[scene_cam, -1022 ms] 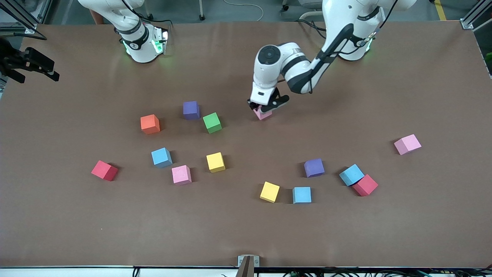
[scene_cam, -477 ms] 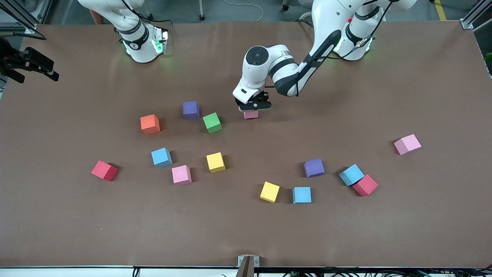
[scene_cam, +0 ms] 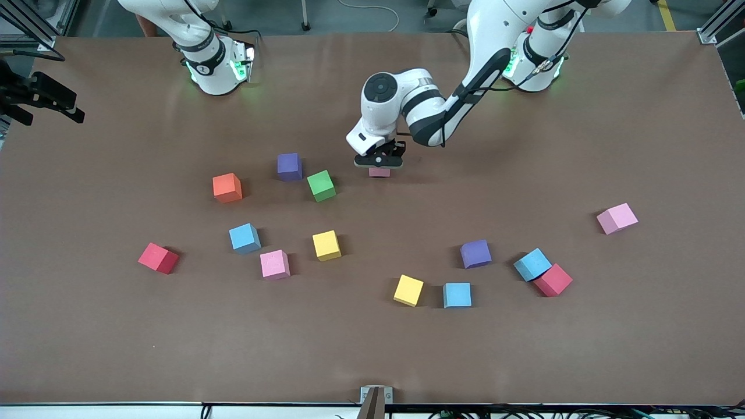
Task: Arrange 11 blocks into digit 3
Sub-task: 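Carry the pink cube toward the table middle and lower it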
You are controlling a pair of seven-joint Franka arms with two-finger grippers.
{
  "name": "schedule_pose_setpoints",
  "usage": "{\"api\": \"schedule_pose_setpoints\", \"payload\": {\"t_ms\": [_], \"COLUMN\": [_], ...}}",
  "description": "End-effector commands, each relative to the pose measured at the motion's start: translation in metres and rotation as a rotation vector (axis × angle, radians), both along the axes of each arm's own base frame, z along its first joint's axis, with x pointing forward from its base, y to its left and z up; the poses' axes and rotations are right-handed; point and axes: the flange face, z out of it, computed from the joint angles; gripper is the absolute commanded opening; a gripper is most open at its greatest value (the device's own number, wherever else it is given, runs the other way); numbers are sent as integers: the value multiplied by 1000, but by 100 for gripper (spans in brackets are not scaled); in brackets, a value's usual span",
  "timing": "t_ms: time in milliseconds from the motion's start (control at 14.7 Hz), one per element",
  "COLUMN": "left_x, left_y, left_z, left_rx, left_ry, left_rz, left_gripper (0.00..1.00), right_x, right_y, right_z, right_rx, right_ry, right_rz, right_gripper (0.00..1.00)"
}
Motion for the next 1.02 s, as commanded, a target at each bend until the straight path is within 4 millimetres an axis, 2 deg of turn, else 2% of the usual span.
{"api": "schedule_pose_setpoints", "payload": {"t_ms": [0, 750, 954], "left_x": [5, 3, 3], "left_y": [-21, -25, -25], "left_z": [-3, -11, -15], "left_rx": [31, -12, -13], "left_ry": [21, 21, 24], "left_rz": [-17, 74, 73], "left_gripper": [24, 26, 30], "right_x": [-1, -1, 2], "right_y": [-1, -4, -5], "right_z": [3, 1, -1], "right_rx": [5, -41, -42], "right_ry": [-6, -1, 0], "right_rz": [0, 1, 0], "right_gripper": [100, 100, 100]}}
